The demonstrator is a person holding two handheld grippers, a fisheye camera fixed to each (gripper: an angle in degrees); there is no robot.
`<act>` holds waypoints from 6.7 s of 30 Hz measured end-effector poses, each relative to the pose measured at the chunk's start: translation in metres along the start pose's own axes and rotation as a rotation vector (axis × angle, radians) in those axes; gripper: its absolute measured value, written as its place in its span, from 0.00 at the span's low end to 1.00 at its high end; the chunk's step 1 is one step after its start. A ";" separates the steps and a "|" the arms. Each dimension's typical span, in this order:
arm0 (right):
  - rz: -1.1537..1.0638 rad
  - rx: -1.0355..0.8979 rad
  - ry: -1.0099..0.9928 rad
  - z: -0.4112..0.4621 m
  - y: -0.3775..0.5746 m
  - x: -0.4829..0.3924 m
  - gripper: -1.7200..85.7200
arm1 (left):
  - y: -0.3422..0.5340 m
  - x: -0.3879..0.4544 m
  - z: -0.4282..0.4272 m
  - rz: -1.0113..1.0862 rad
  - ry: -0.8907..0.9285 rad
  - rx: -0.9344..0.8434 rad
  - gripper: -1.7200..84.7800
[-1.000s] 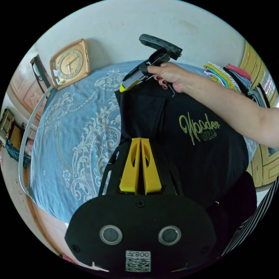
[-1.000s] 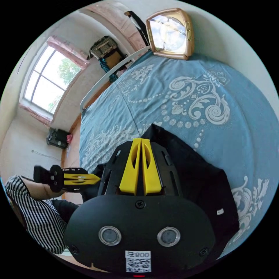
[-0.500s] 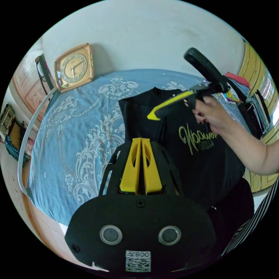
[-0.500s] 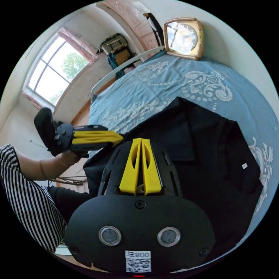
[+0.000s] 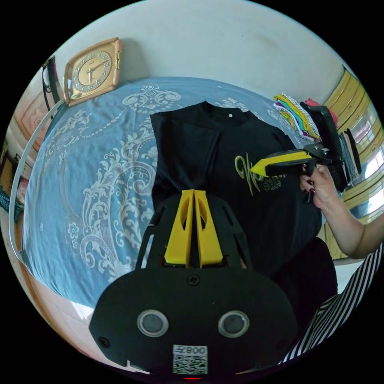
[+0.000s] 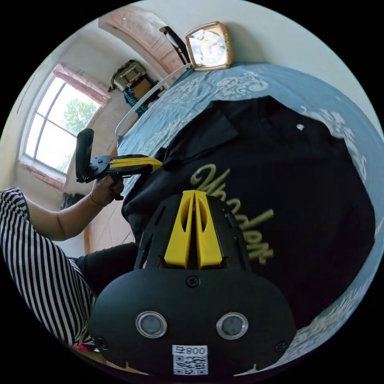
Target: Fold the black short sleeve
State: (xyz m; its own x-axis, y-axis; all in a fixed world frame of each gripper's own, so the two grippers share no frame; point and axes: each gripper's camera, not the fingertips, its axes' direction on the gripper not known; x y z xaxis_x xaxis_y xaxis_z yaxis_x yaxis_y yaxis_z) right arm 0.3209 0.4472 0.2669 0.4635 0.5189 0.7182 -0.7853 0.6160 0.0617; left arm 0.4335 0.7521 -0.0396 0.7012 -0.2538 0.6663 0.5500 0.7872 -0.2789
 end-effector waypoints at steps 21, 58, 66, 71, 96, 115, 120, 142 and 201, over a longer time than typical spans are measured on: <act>0.302 -0.012 0.541 -0.118 0.193 -0.009 0.09 | -0.005 0.046 0.008 0.064 0.194 -0.033 0.02; 0.439 0.319 0.191 -0.192 0.452 0.089 0.08 | -0.138 0.220 0.141 0.401 0.177 -0.097 0.02; 0.436 0.171 0.183 -0.170 0.486 0.120 0.09 | -0.120 0.216 0.128 0.437 0.174 -0.081 0.02; 0.470 0.224 0.117 -0.188 0.528 0.127 0.10 | -0.102 0.184 0.089 0.406 0.185 -0.035 0.02; 0.827 0.210 -0.168 -0.131 0.768 0.154 0.15 | 0.249 -0.149 -0.081 -0.476 0.510 -0.253 0.13; 0.809 0.126 -0.208 -0.090 0.784 0.171 0.12 | 0.284 -0.167 -0.140 -0.328 0.436 -0.363 0.13; 0.798 0.100 -0.208 -0.081 0.790 0.167 0.11 | 0.304 -0.169 -0.180 -0.298 0.488 -0.322 0.15; 0.593 0.227 -0.355 -0.132 0.846 0.101 0.03 | 0.344 -0.153 -0.340 -0.266 0.623 -0.098 0.03; 0.768 0.508 -0.577 -0.168 1.023 0.072 0.15 | 0.435 -0.148 -0.470 -0.364 0.825 0.040 0.03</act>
State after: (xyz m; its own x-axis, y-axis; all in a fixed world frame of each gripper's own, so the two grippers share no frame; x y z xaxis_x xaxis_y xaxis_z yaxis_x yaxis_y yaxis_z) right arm -0.3802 1.2146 0.2657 -0.3829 0.2223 0.8966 -0.9227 -0.1399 -0.3593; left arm 0.7823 0.8677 -0.5842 0.5978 -0.8017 -0.0037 0.7963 0.5943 -0.1129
